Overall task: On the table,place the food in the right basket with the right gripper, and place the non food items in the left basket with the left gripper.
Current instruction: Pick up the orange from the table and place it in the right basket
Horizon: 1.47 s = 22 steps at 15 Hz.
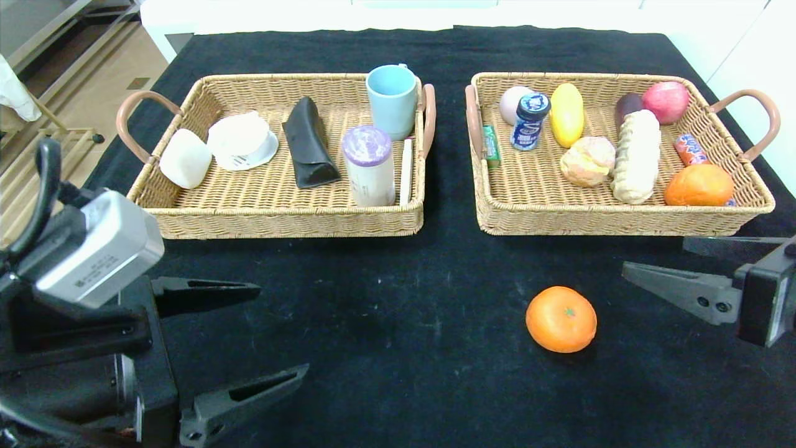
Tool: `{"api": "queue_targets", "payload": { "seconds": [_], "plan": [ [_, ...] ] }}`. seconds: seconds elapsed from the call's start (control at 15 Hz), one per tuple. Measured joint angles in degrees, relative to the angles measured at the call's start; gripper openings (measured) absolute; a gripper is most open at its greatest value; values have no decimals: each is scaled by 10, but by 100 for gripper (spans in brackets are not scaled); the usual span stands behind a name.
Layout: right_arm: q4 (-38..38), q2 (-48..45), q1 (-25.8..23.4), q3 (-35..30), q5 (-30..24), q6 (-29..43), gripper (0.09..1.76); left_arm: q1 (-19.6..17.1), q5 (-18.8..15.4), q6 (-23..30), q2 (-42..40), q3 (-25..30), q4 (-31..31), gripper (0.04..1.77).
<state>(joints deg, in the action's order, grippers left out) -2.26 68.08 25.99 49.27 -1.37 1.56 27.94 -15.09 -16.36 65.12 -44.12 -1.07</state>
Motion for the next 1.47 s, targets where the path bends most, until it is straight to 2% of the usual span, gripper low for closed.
{"api": "queue_targets", "payload": {
  "seconds": [0.27, 0.6, 0.8, 1.0, 1.47],
  "plan": [
    [74, 53, 49, 52, 98, 76, 171, 14, -1, -11, -2, 26, 5, 170],
    [320, 148, 148, 223, 221, 237, 171, 15, 0, -26, -11, 32, 3, 171],
    [412, 214, 186, 305, 262, 318, 171, 15, 1, -27, -18, 34, 3, 171],
    [454, 270, 212, 351, 280, 395, 171, 15, 1, -27, -21, 35, 3, 171],
    [472, 332, 206, 380, 287, 438, 171, 12, 3, -27, -21, 35, 9, 172]
  ]
}}
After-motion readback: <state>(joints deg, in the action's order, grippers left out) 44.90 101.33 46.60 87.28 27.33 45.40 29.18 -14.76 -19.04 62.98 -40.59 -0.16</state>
